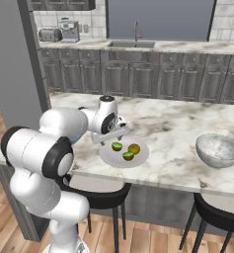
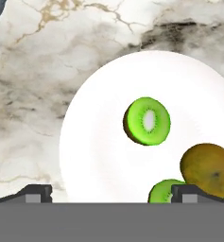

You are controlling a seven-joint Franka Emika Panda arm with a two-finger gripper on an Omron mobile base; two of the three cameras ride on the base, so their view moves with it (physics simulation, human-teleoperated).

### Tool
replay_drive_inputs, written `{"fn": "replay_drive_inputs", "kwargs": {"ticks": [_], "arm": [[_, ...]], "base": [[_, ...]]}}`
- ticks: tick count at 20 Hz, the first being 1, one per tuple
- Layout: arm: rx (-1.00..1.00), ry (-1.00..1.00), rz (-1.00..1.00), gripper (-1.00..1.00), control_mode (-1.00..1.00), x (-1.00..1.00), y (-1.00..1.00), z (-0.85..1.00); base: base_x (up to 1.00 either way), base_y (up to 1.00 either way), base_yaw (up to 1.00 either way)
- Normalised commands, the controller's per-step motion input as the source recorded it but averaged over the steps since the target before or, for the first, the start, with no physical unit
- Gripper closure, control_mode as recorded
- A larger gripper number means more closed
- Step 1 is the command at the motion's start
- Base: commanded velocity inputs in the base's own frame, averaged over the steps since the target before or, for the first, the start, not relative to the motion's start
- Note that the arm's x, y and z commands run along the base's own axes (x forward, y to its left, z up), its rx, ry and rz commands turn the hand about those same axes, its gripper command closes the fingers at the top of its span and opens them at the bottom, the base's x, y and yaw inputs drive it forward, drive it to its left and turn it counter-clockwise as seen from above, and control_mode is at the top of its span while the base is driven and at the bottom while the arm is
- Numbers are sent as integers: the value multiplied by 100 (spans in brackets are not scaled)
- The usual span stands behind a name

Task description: Take the fruits from the plate on the dining counter and place two fruits in each bowl.

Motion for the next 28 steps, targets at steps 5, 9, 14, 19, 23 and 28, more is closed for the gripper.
{"fn": "replay_drive_inputs", "kwargs": {"ticks": [5,9,14,19,23,28], "arm": [[0,0,12,-100,-100,12,-29,-14],[0,0,11,-100,-100,20,-9,-13],[0,0,8,-100,-100,12,0,-17],[0,0,5,-100,-100,7,1,-17],[0,0,1,-100,-100,10,3,-9],[0,0,0,-100,-100,15,3,-2]], "base": [[0,0,0],[0,0,0],[0,0,0],[0,0,0],[0,0,0],[0,0,0]]}}
